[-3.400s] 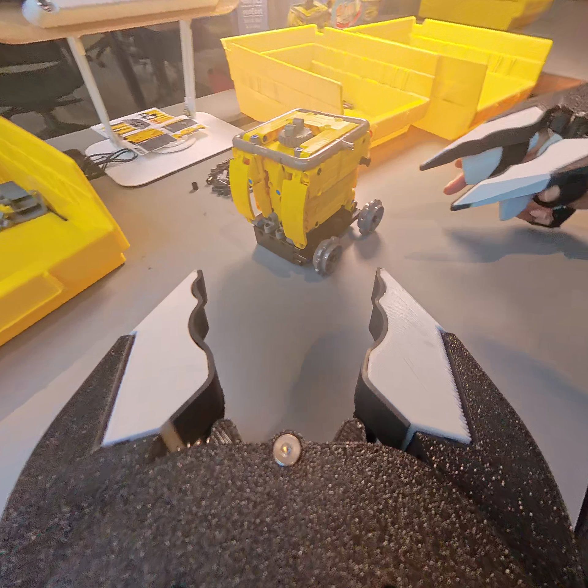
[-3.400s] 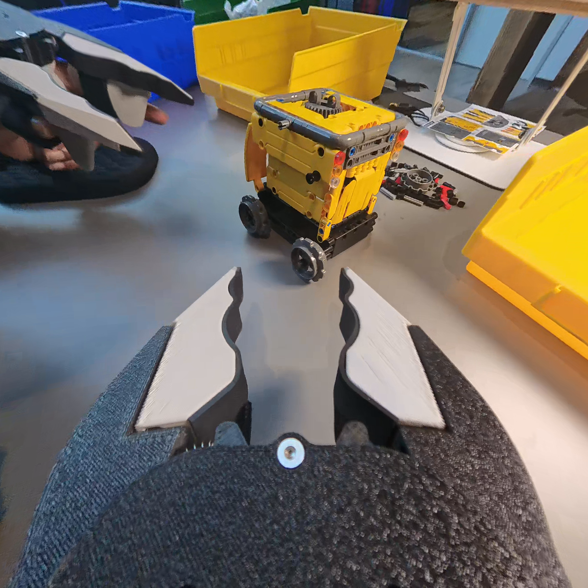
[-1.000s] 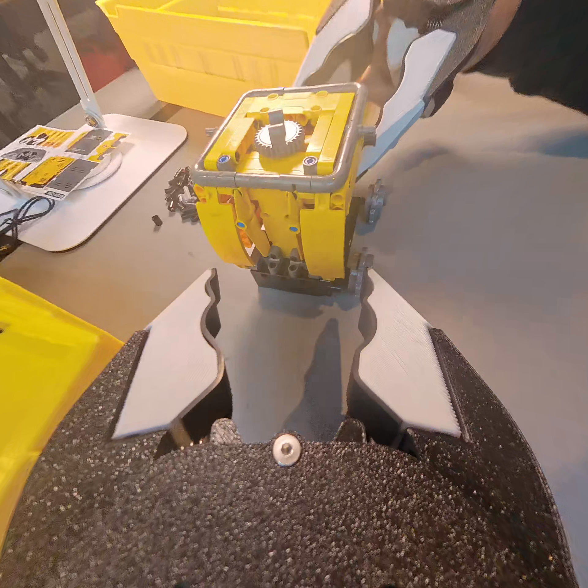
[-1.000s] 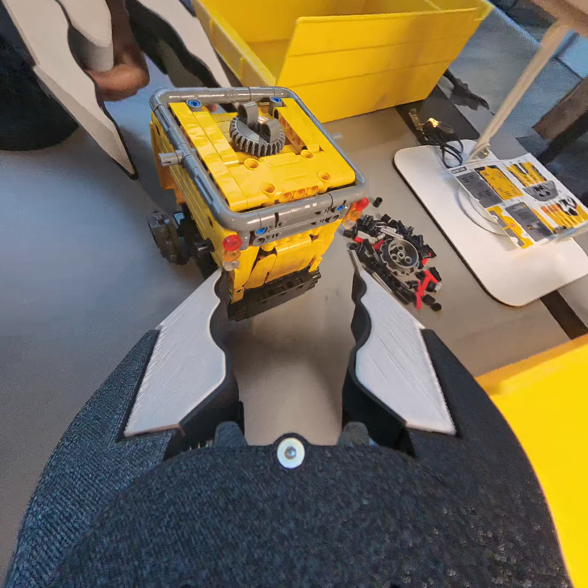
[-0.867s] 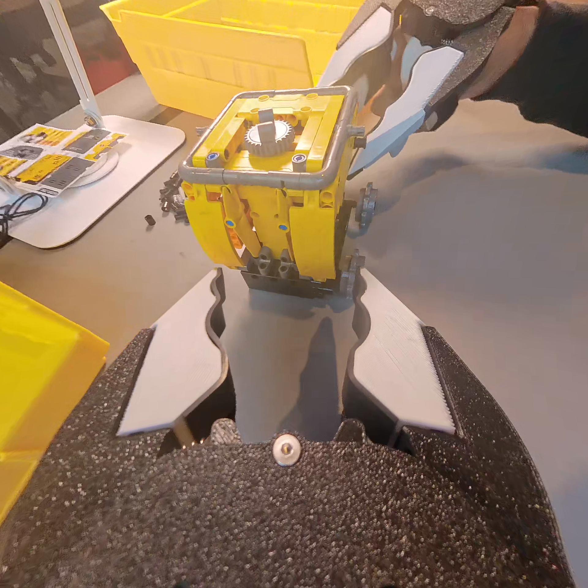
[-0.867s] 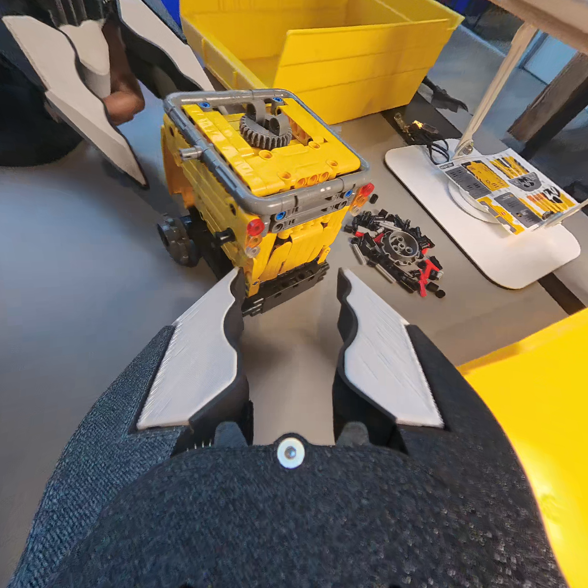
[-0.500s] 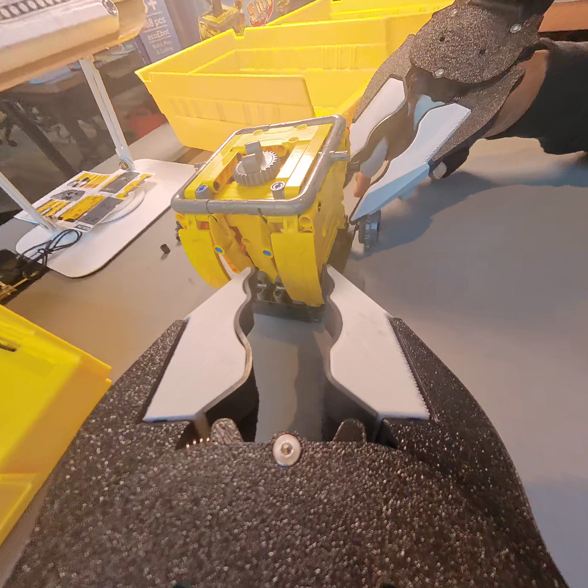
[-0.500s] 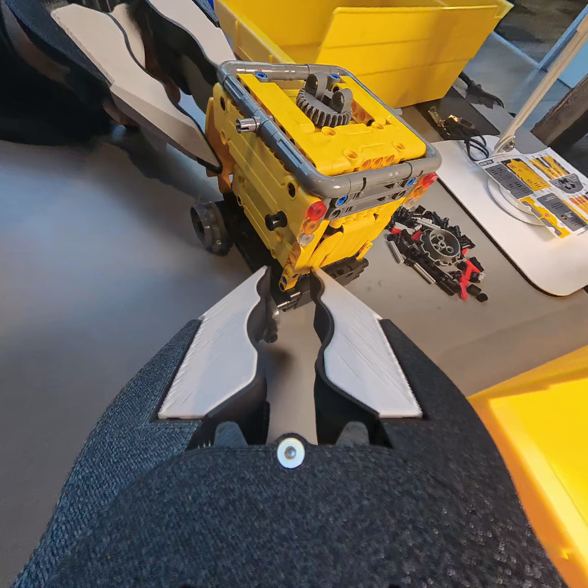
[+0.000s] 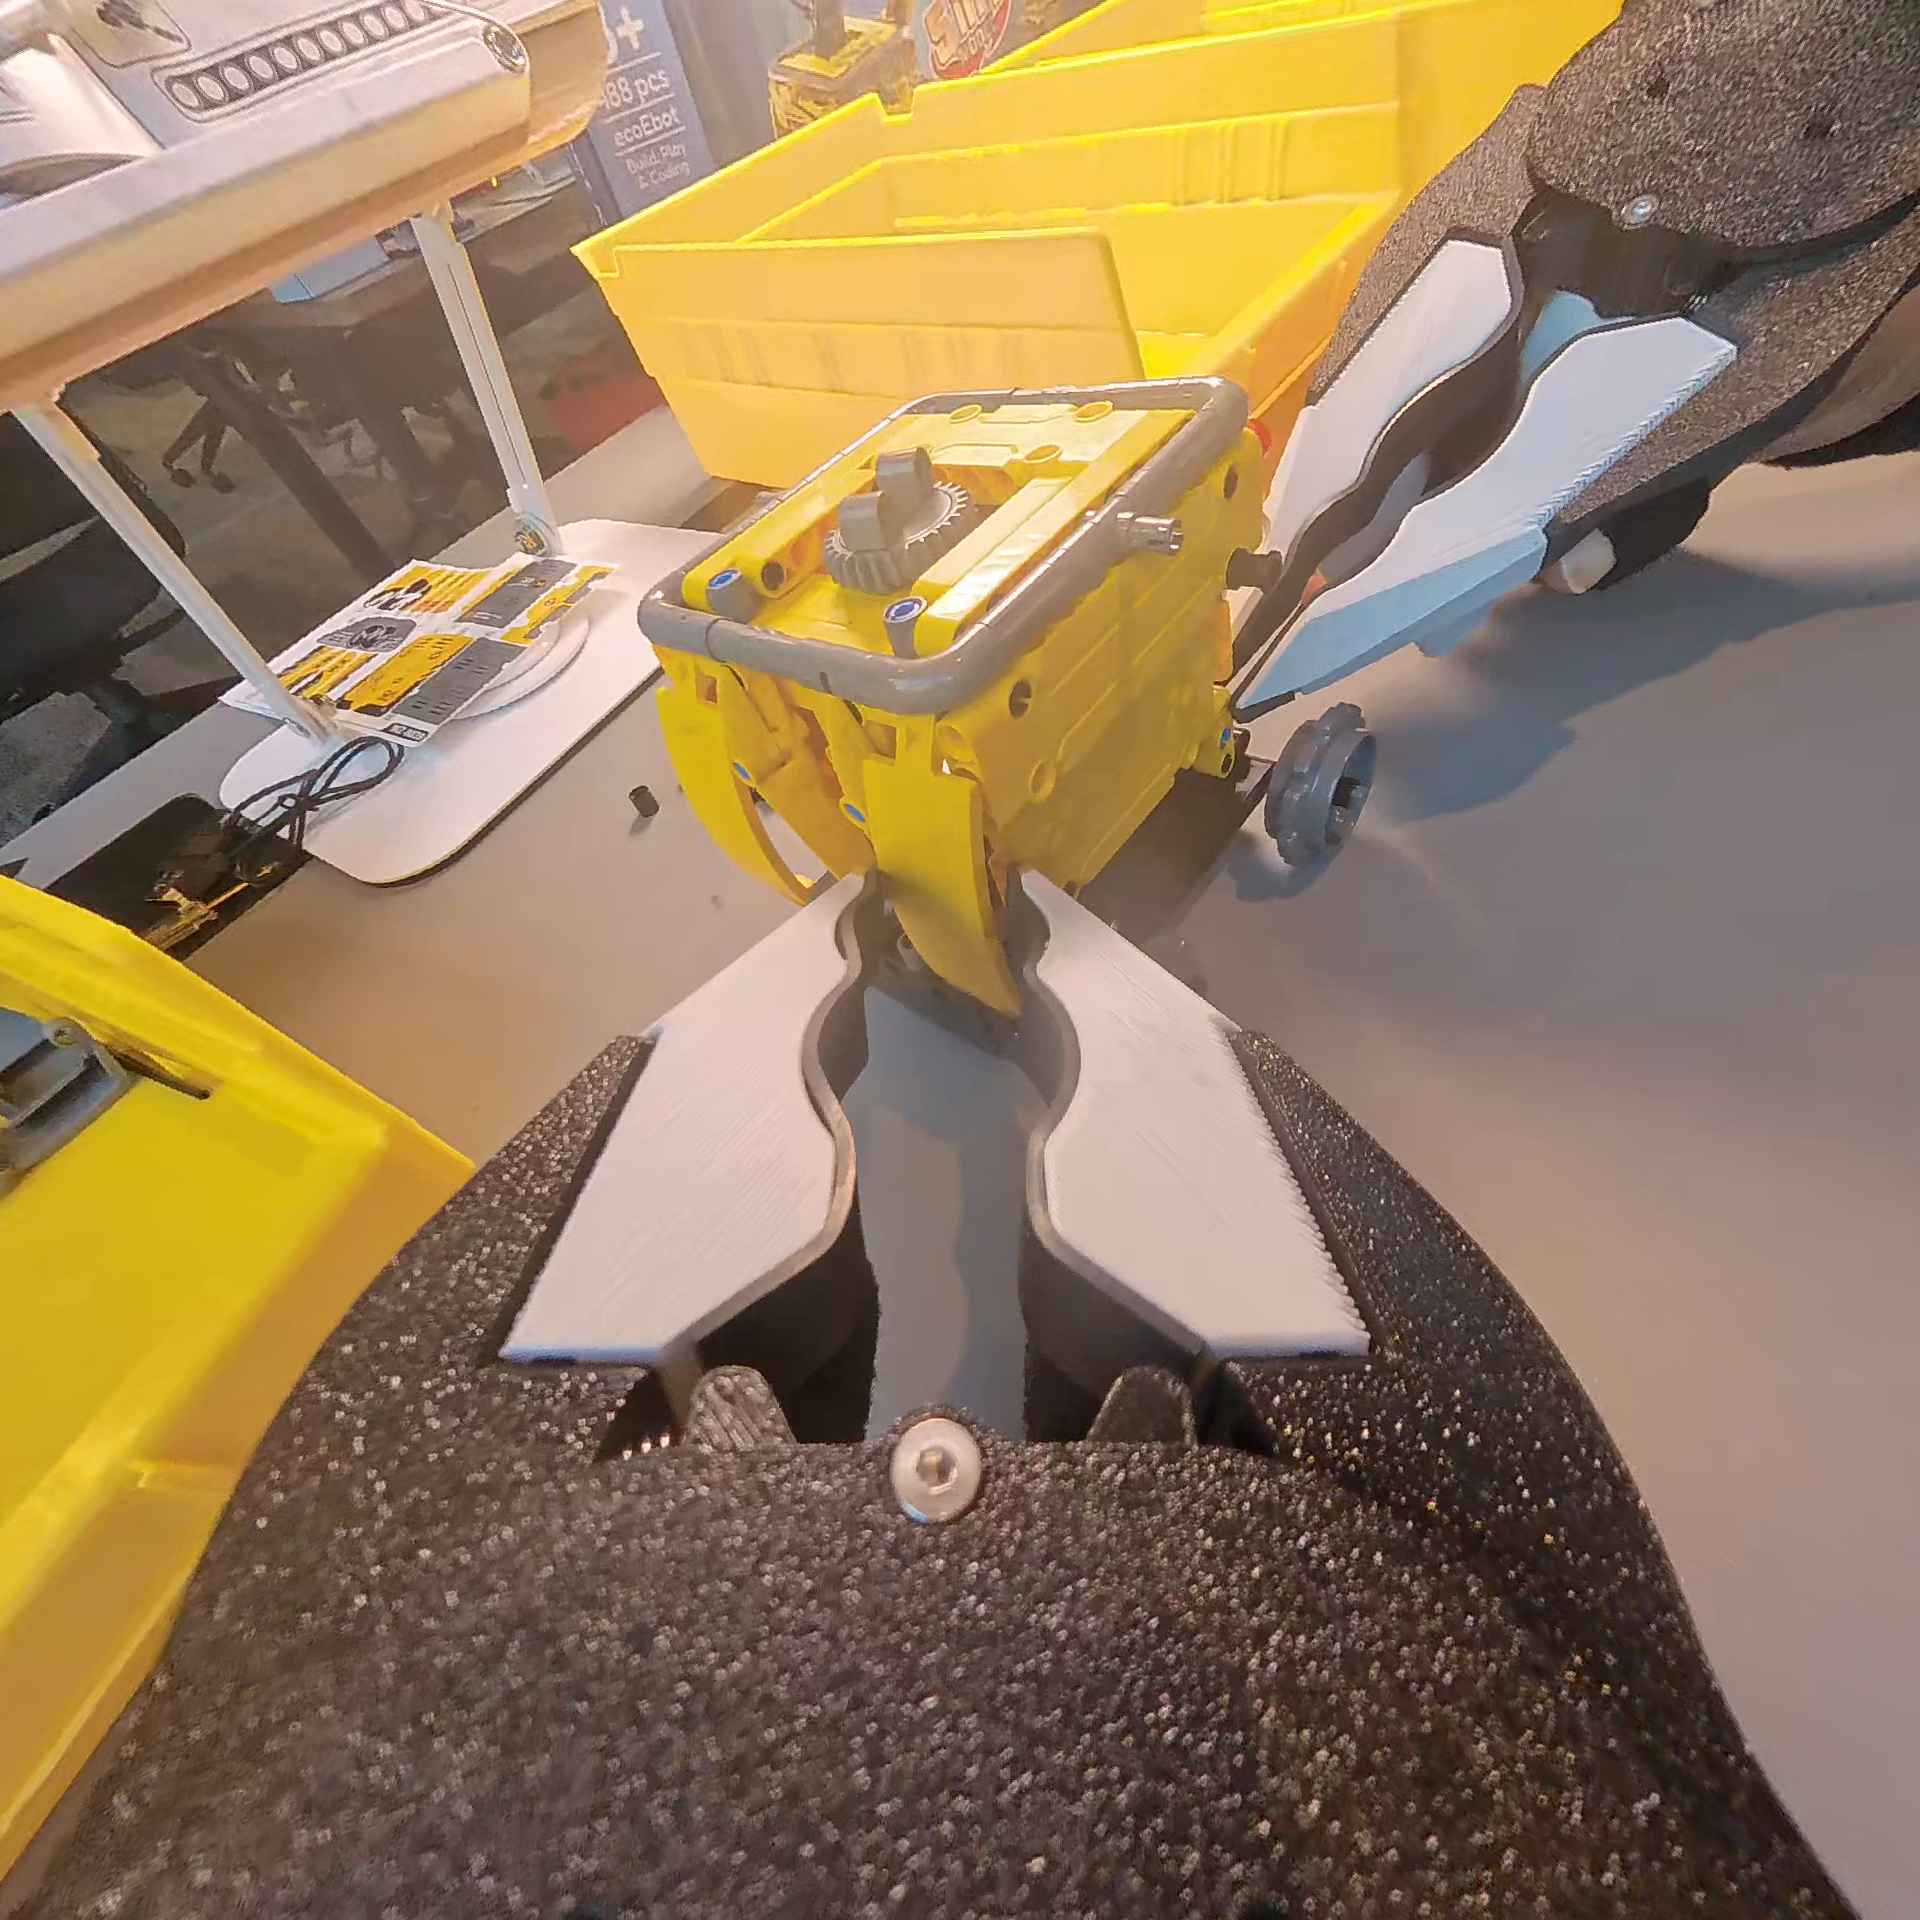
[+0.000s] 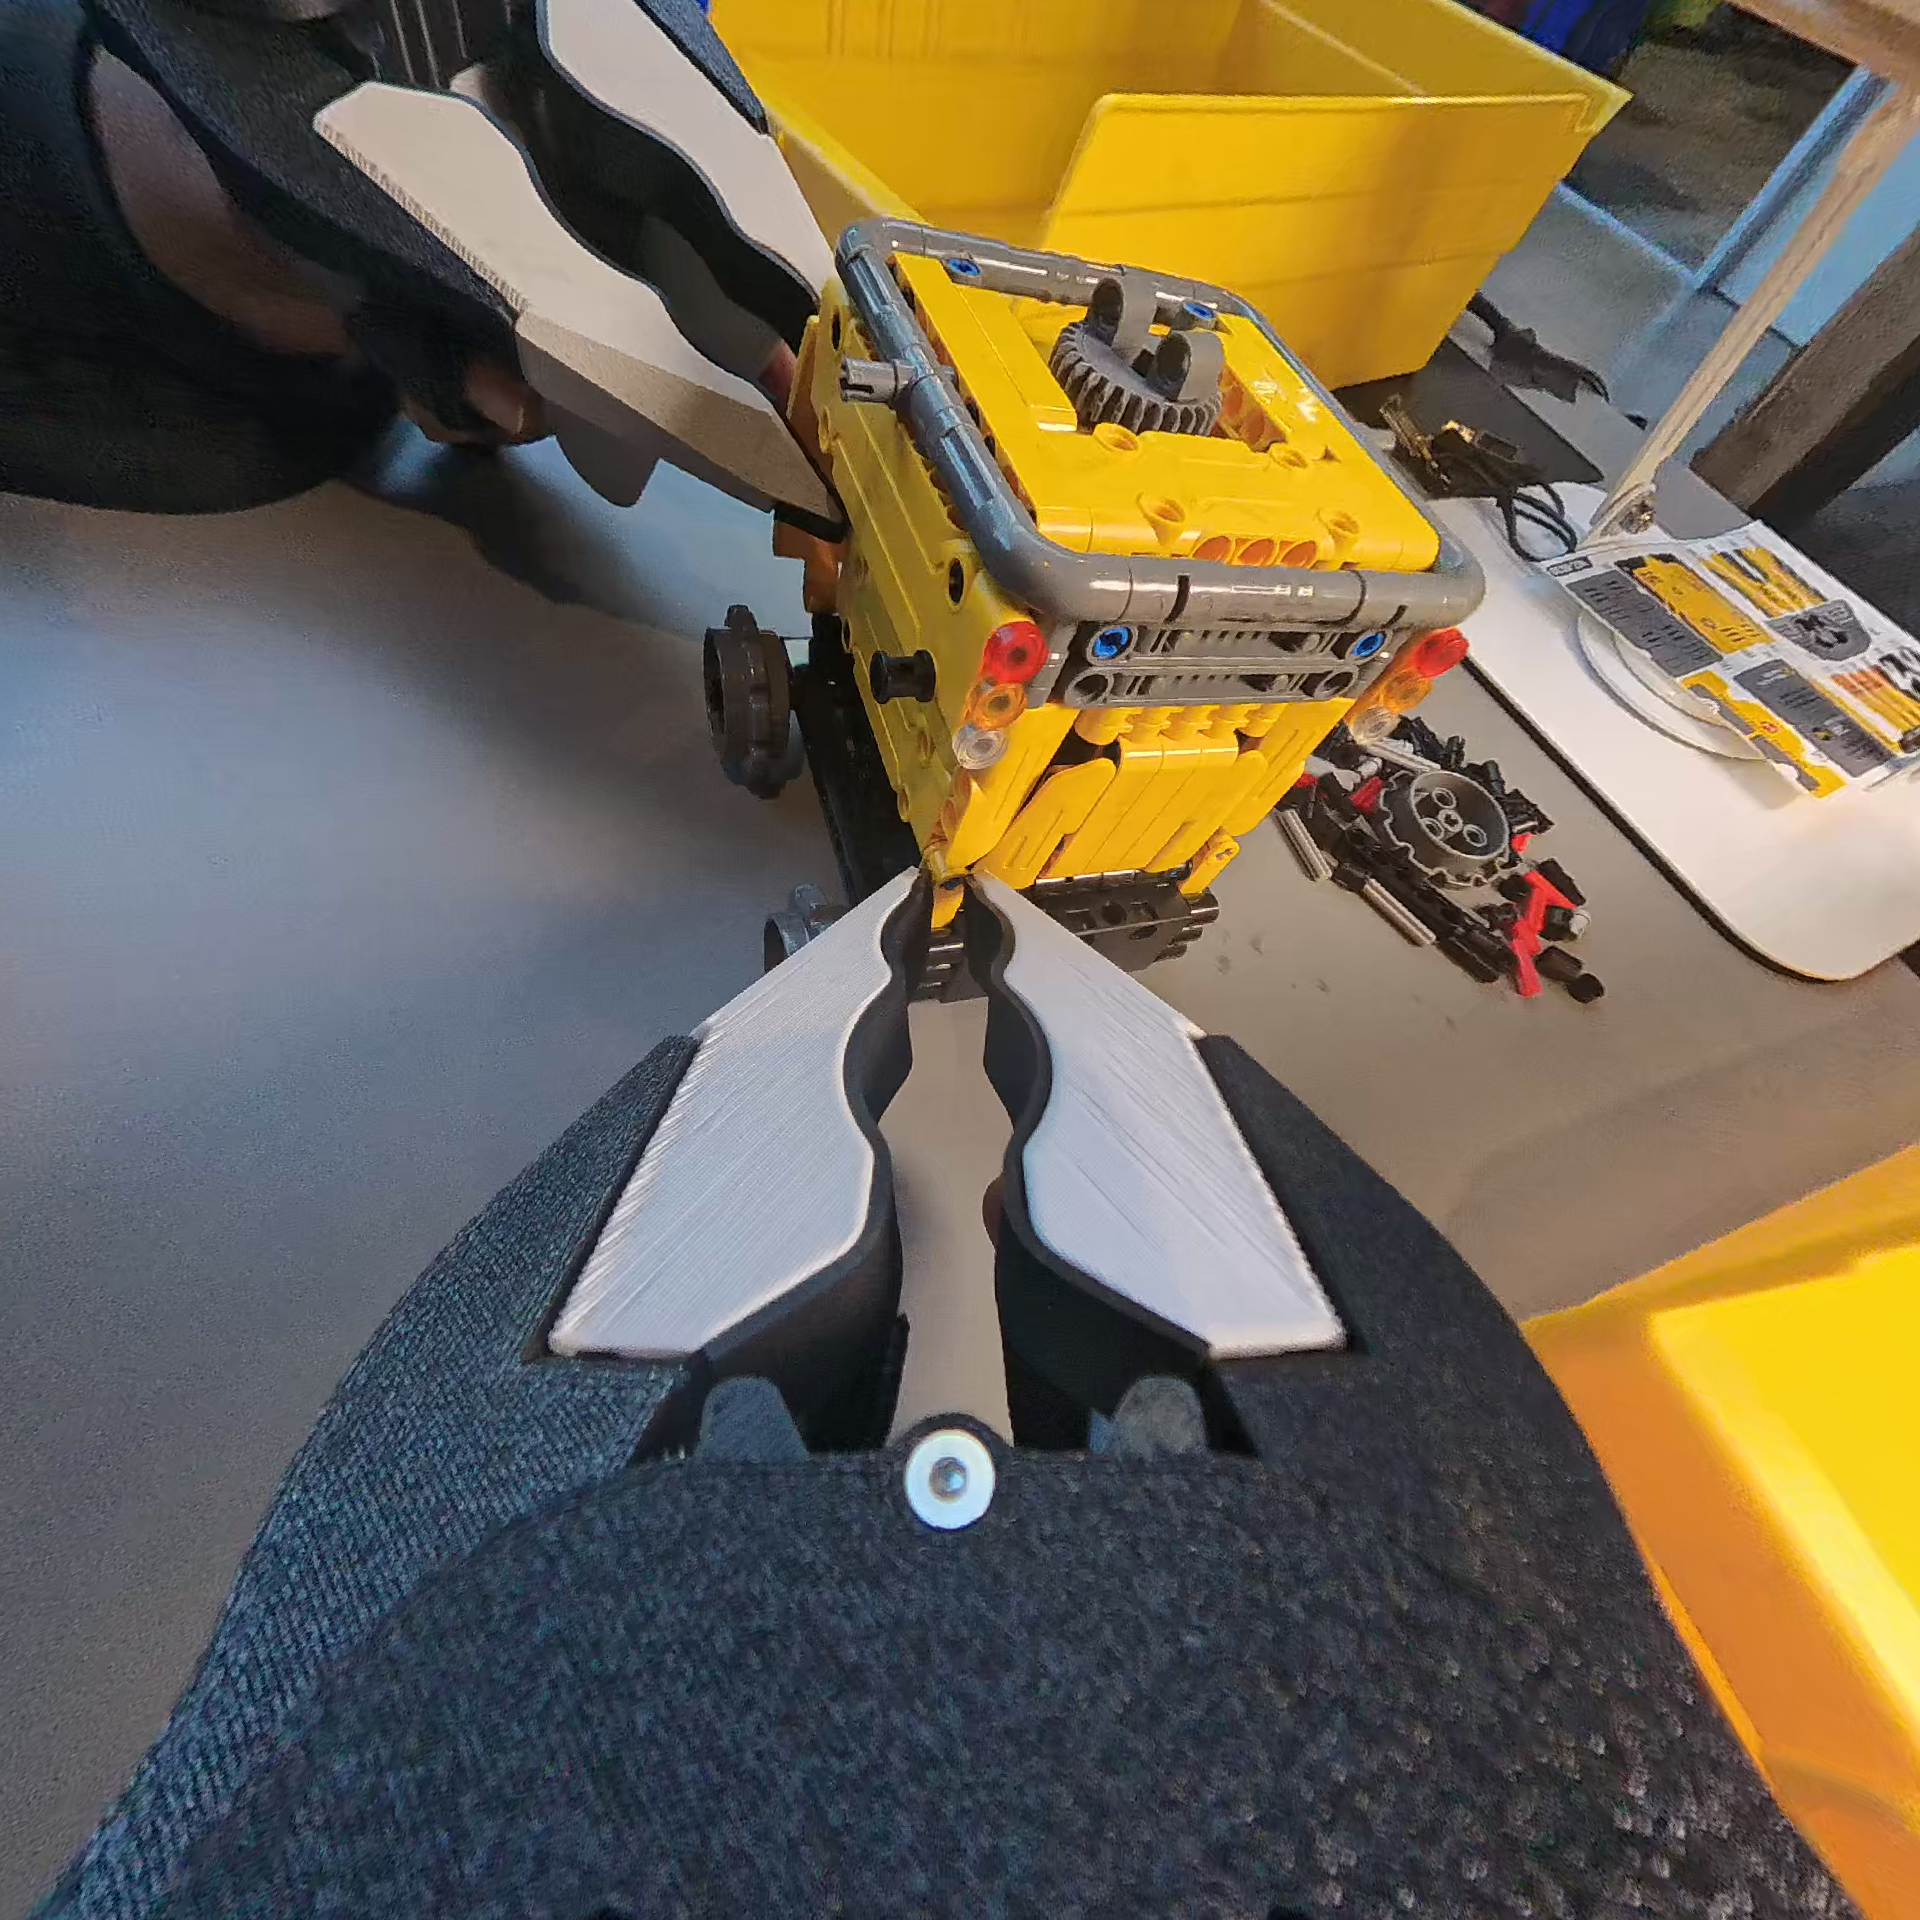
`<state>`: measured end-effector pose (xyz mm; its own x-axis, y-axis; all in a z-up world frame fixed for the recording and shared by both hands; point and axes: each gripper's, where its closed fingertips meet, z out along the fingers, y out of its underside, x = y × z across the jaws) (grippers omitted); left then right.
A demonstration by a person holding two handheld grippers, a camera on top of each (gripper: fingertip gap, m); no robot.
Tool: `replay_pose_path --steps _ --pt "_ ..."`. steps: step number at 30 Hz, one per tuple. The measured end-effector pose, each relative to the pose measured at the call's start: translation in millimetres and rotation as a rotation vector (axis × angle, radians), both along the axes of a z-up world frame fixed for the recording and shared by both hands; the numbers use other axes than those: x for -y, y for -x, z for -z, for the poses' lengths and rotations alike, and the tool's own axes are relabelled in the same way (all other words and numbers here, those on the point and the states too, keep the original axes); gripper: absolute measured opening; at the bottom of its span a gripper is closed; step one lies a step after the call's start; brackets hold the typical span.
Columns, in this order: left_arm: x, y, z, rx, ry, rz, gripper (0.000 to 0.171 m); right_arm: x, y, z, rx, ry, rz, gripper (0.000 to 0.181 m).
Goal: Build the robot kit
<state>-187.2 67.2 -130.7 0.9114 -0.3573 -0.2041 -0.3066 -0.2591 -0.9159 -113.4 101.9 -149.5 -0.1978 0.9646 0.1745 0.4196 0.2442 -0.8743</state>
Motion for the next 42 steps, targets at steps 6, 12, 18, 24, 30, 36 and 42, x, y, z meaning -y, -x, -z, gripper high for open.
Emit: replay_pose_path --steps 6,12,18,24,30,36,42 --pt "2.0 -0.9 0.0 -0.020 -0.009 -0.001 0.020 -1.8 -2.1 3.4 0.017 -0.057 -0.003 0.004" --pt "13.1 -2.7 -8.0 0.028 -0.041 0.010 0.024 5.5 -4.9 -8.0 -0.038 -0.001 -0.081 0.009" --pt "23.4 44.0 -63.3 0.230 -0.306 -0.131 0.056 -6.1 -12.1 -55.2 -0.223 0.086 -0.043 0.041" --pt "30.6 88.3 -79.5 0.300 -0.386 -0.287 0.067 -21.0 -12.7 -57.7 -0.286 0.110 0.059 0.075" --pt "24.6 78.3 -67.5 0.166 -0.347 -0.280 0.060 -25.1 -11.6 -62.5 -0.316 0.114 0.104 0.081" --pt "21.4 65.7 -59.2 0.142 -0.308 -0.227 0.058 -30.8 -14.4 -71.0 -0.352 0.141 0.131 0.072" --pt "24.1 71.3 -63.6 0.107 -0.327 -0.263 0.053 -26.8 -11.9 -62.8 -0.328 0.134 0.112 0.066"
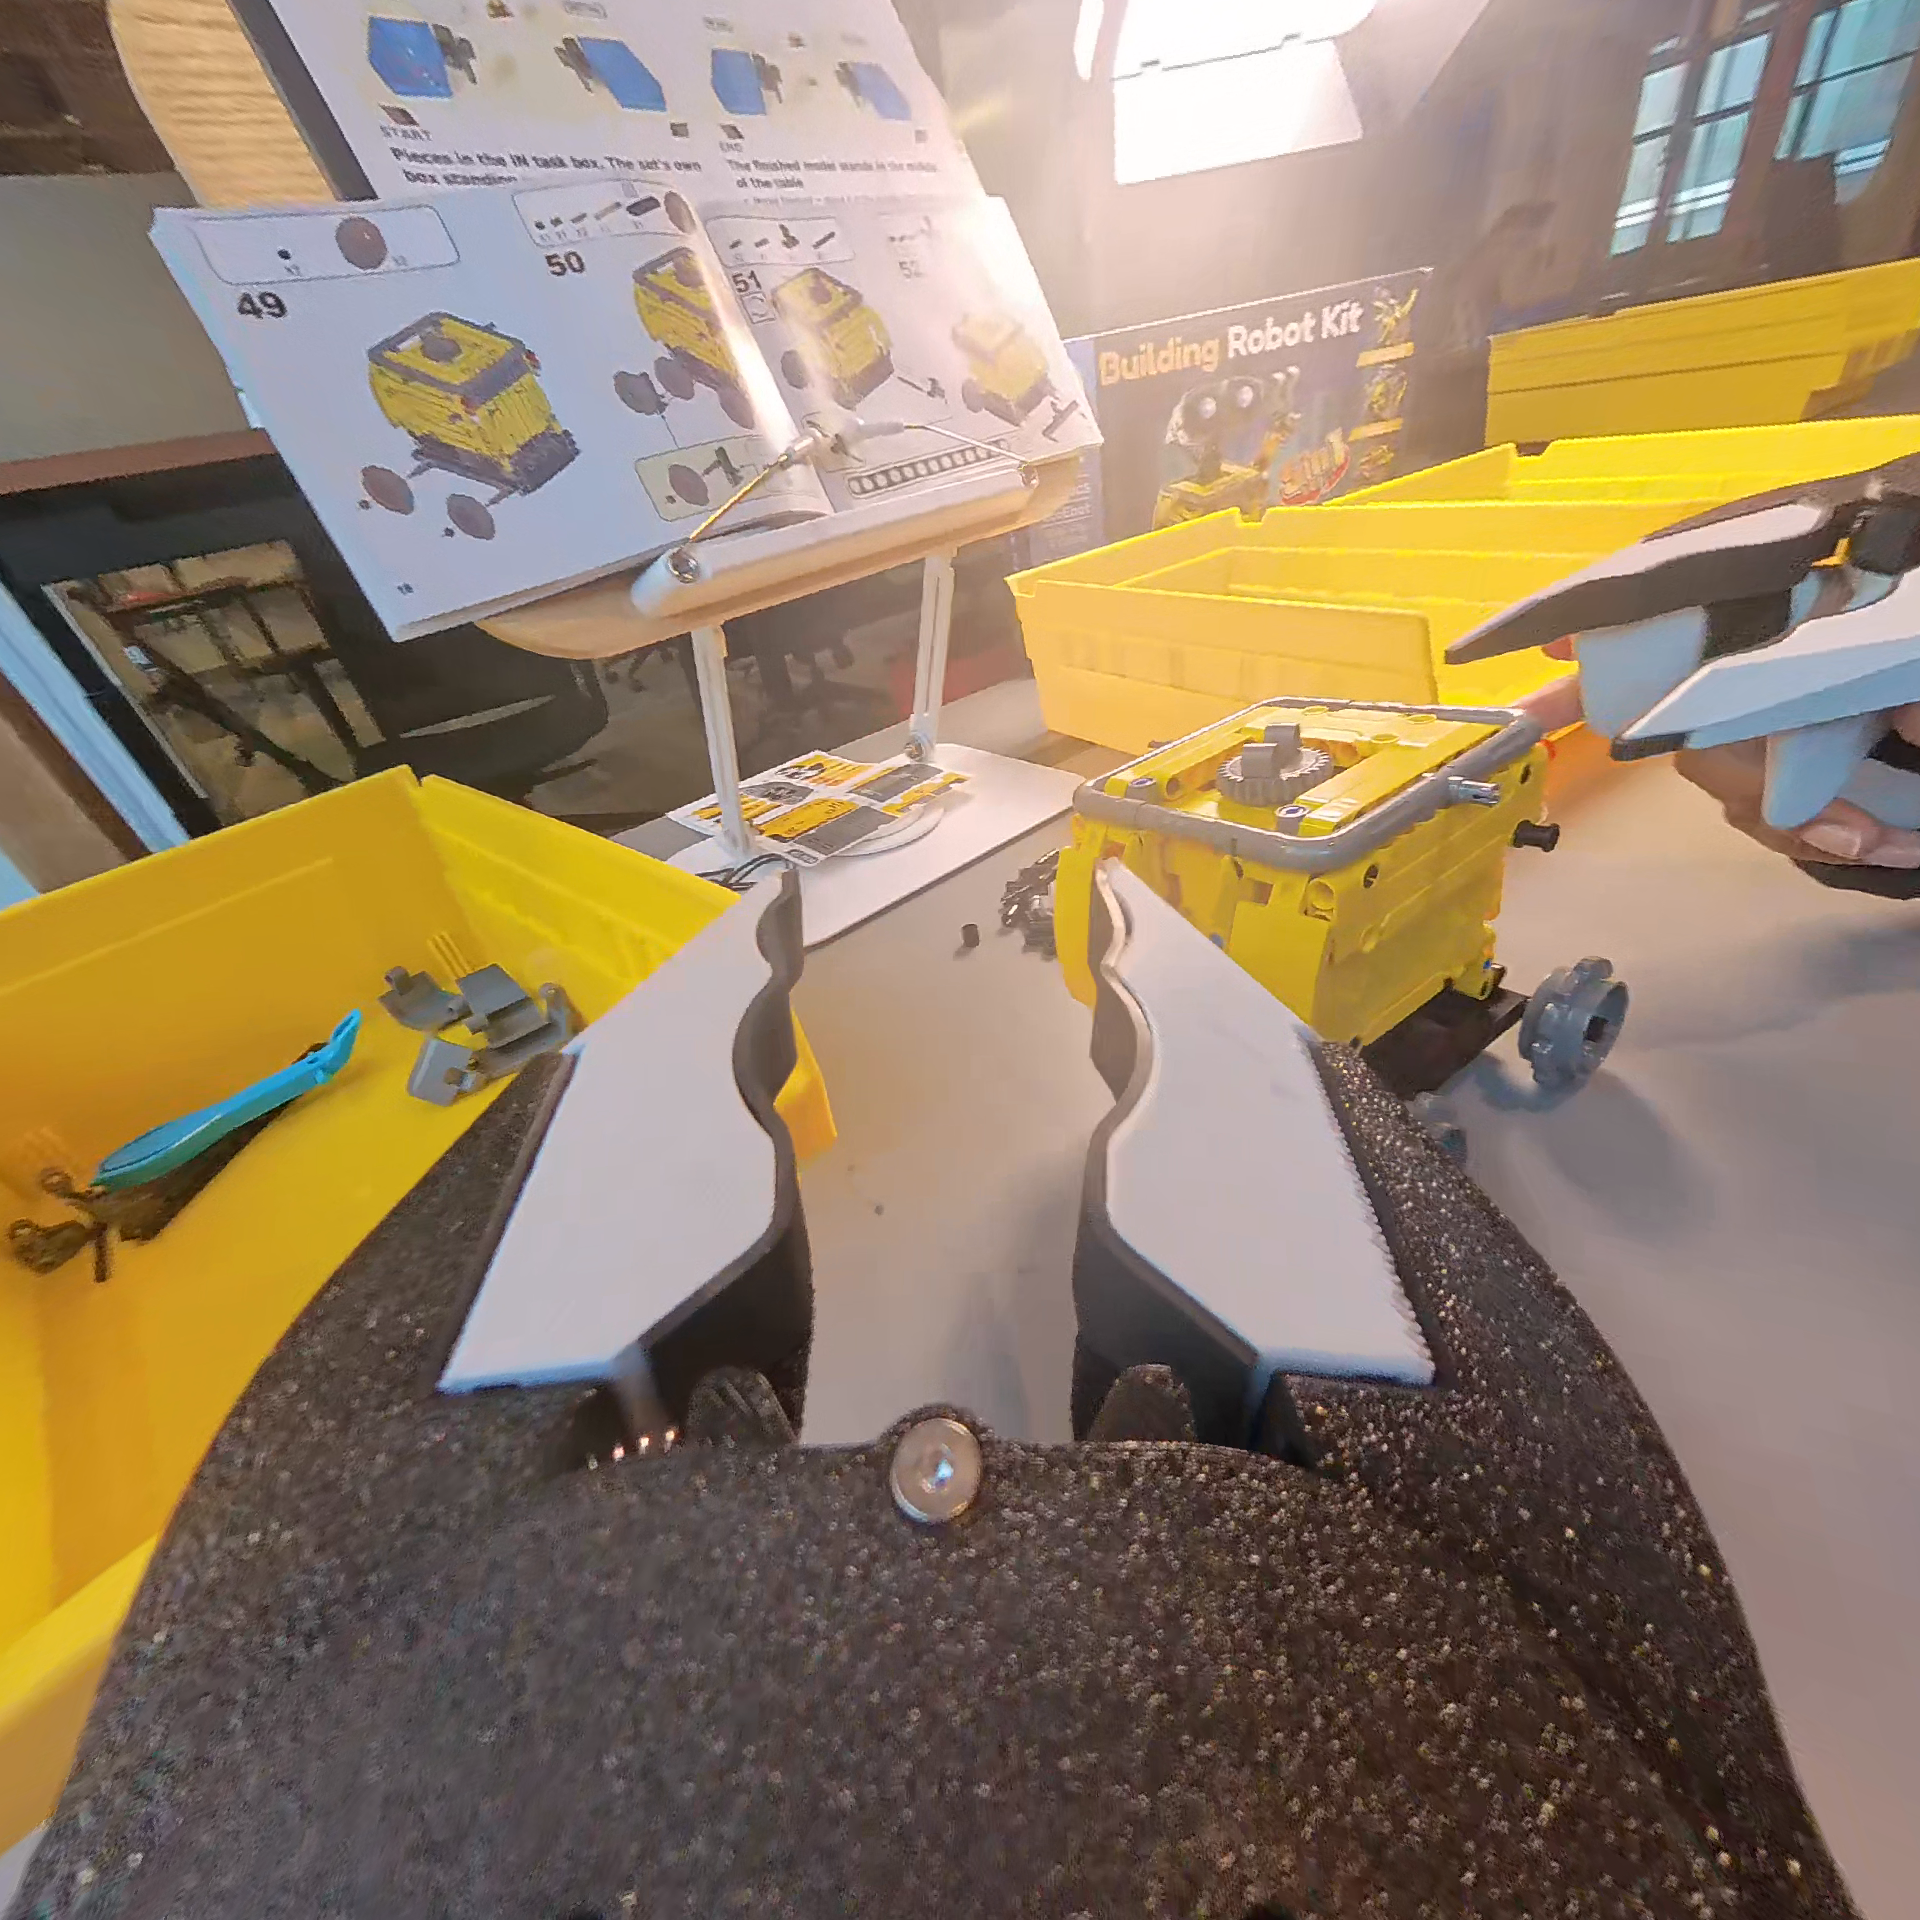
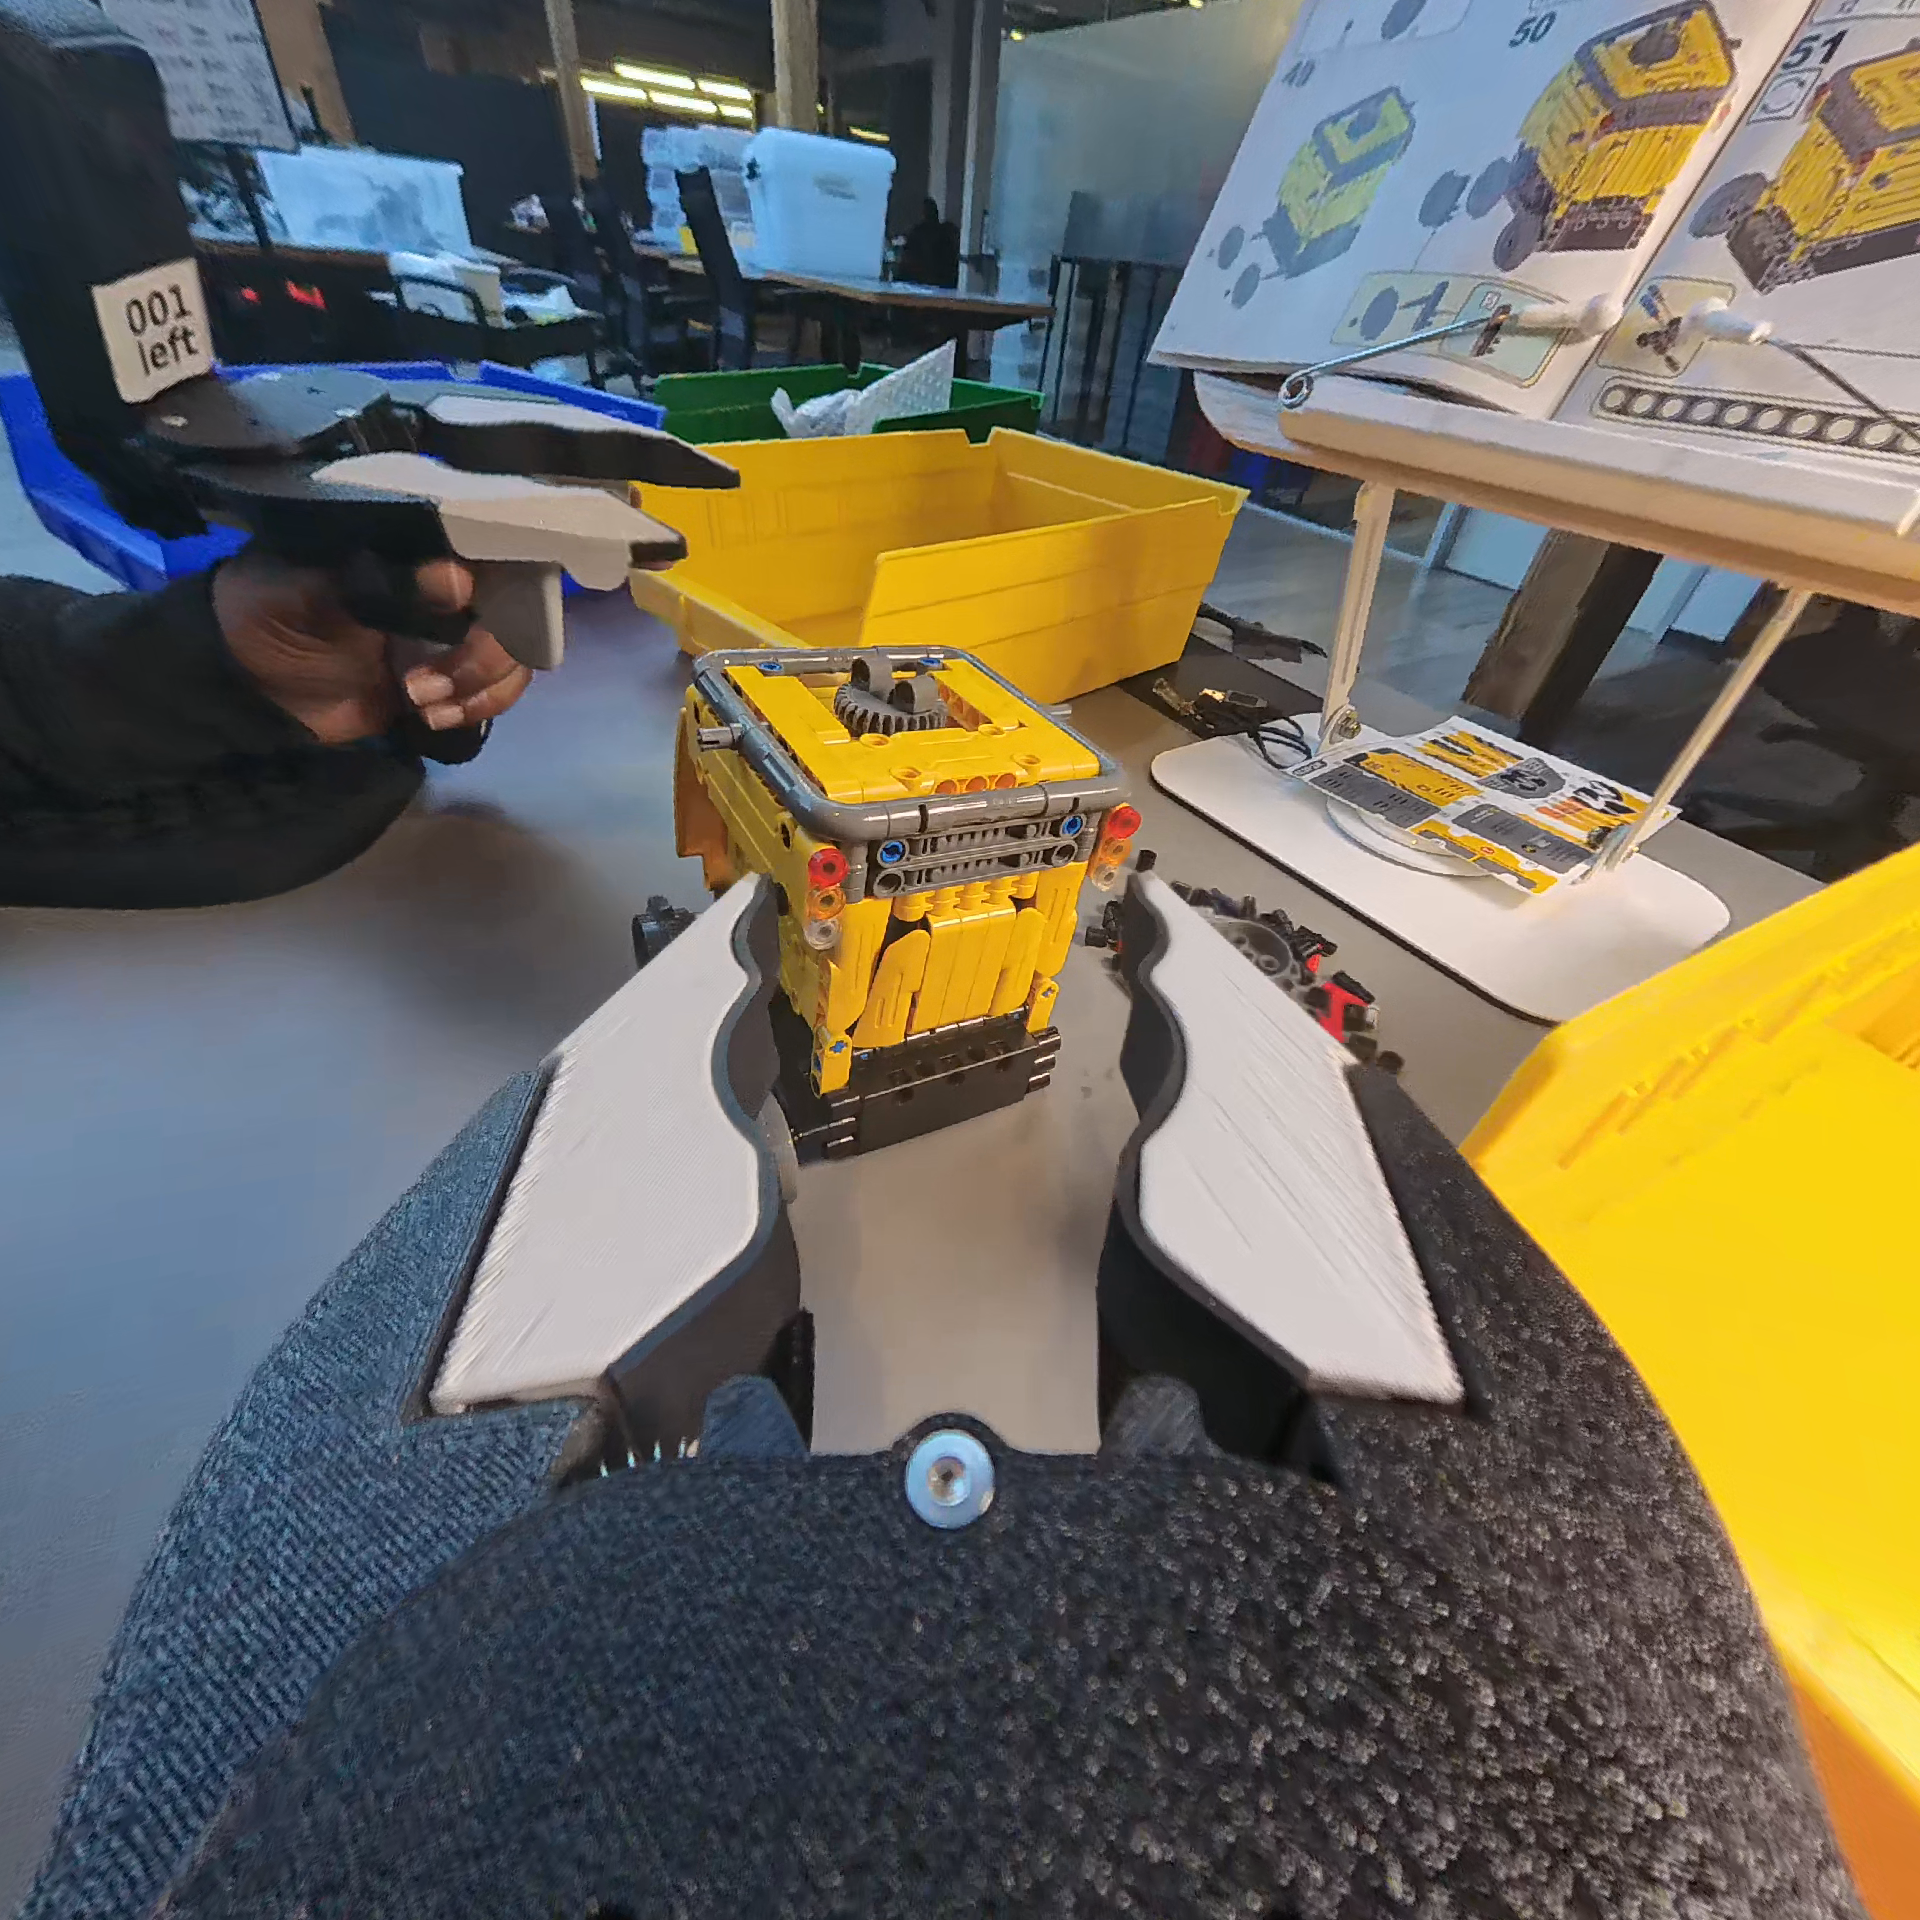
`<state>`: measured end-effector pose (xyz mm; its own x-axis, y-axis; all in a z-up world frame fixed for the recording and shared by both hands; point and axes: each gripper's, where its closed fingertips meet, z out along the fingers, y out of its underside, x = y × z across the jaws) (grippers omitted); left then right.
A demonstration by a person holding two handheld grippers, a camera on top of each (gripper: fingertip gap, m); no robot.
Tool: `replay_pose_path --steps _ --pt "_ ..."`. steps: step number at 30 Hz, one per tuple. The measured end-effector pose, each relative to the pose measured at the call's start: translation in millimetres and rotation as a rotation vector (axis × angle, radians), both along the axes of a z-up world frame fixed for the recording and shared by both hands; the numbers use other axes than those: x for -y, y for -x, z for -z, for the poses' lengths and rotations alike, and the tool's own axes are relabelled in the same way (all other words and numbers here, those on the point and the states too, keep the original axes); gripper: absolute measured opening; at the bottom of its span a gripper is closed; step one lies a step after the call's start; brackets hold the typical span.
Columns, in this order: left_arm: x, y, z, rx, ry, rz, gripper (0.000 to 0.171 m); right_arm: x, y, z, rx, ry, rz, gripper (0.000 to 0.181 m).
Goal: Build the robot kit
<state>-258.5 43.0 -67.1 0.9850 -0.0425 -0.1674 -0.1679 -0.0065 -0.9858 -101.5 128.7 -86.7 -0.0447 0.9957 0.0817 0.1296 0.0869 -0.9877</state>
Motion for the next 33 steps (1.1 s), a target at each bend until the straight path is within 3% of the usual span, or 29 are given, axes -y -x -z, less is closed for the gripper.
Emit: replay_pose_path --steps 5,8,13,16,24,33 --pt "-2.0 6.5 -2.8 -0.017 -0.008 -0.058 0.029 5.0 3.0 -4.2 -0.032 0.016 -0.018 0.045" --pt "-10.2 16.6 -26.0 -0.026 -0.082 -0.091 0.012 2.1 3.5 -6.4 -0.054 0.029 -0.007 0.025" --pt "-61.5 57.8 -85.4 -0.036 -0.141 -0.205 0.000 -4.3 4.5 -0.6 -0.061 0.102 0.004 0.009" --pt "-101.5 87.7 -103.0 -0.008 -0.130 -0.280 0.000 -12.1 0.6 -1.9 -0.052 0.060 0.059 0.001" --pt "-171.7 137.1 -99.4 0.034 -0.088 -0.396 0.000 -37.9 -10.5 -12.6 -0.104 0.037 0.175 0.000" --pt "-178.8 144.2 -86.9 0.008 -0.087 -0.385 0.001 -36.7 -10.5 -13.6 -0.147 0.024 0.195 0.003"
